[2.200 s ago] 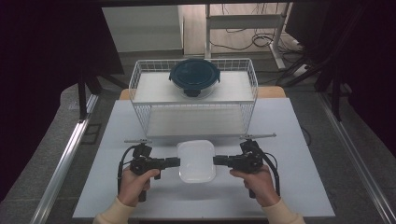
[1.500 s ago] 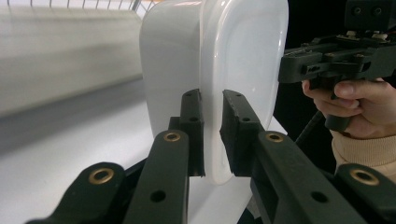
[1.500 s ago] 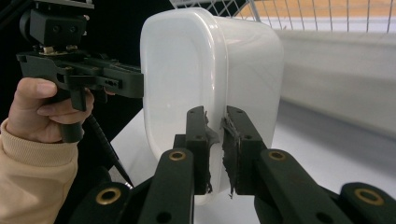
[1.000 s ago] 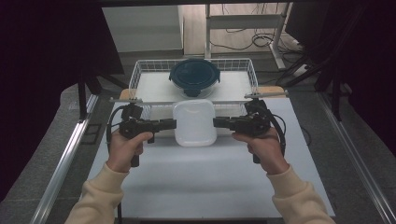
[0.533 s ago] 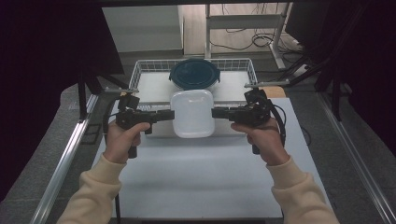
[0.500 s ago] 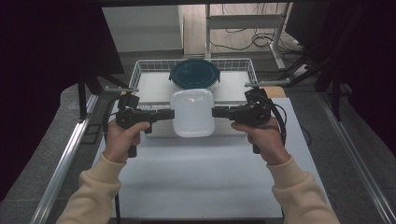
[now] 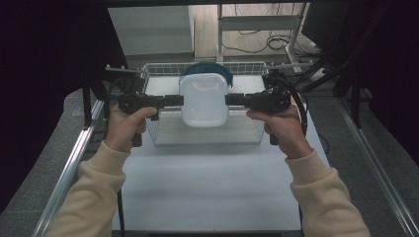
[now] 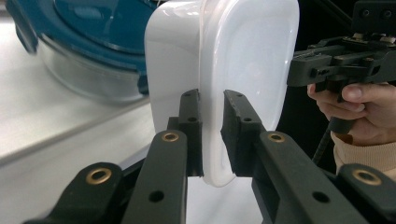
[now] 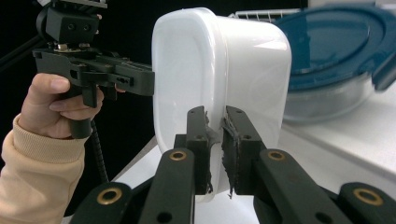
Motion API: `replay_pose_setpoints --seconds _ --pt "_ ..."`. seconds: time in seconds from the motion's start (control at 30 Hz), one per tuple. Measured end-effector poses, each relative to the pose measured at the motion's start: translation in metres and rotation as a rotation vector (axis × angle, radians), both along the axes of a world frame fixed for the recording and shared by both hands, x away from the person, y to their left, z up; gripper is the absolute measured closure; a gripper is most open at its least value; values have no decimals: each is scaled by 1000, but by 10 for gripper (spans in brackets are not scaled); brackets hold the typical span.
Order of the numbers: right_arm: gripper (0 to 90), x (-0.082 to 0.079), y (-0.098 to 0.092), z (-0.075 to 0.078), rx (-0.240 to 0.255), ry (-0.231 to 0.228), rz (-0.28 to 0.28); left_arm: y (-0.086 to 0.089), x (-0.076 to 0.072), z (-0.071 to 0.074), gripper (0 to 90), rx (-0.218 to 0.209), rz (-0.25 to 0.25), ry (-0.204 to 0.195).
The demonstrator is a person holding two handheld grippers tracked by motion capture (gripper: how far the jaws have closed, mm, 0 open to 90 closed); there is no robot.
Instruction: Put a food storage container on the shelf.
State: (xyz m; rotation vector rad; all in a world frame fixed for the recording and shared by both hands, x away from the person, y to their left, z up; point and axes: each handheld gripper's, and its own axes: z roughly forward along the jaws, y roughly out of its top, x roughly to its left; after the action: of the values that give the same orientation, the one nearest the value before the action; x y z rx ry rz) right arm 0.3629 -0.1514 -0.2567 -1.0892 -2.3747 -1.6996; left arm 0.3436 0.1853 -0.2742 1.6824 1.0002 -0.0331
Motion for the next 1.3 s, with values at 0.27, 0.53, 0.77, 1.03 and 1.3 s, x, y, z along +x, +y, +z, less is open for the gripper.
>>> replay_pose_setpoints --seconds 0.27,0.53,0.77,1.03,1.3 --pt "811 13 3 22 13 -8 8 5 13 18 787 -30 -1 1" --pt "811 23 8 33 13 -2 4 8 23 28 786 -23 5 5" --pt "811 37 6 37 30 20 0 7 38 35 786 -30 5 18" --pt "811 54 6 43 40 54 -6 8 54 44 786 -24 6 39" --pt "810 69 9 49 36 79 -17 10 69 52 786 -18 14 59"
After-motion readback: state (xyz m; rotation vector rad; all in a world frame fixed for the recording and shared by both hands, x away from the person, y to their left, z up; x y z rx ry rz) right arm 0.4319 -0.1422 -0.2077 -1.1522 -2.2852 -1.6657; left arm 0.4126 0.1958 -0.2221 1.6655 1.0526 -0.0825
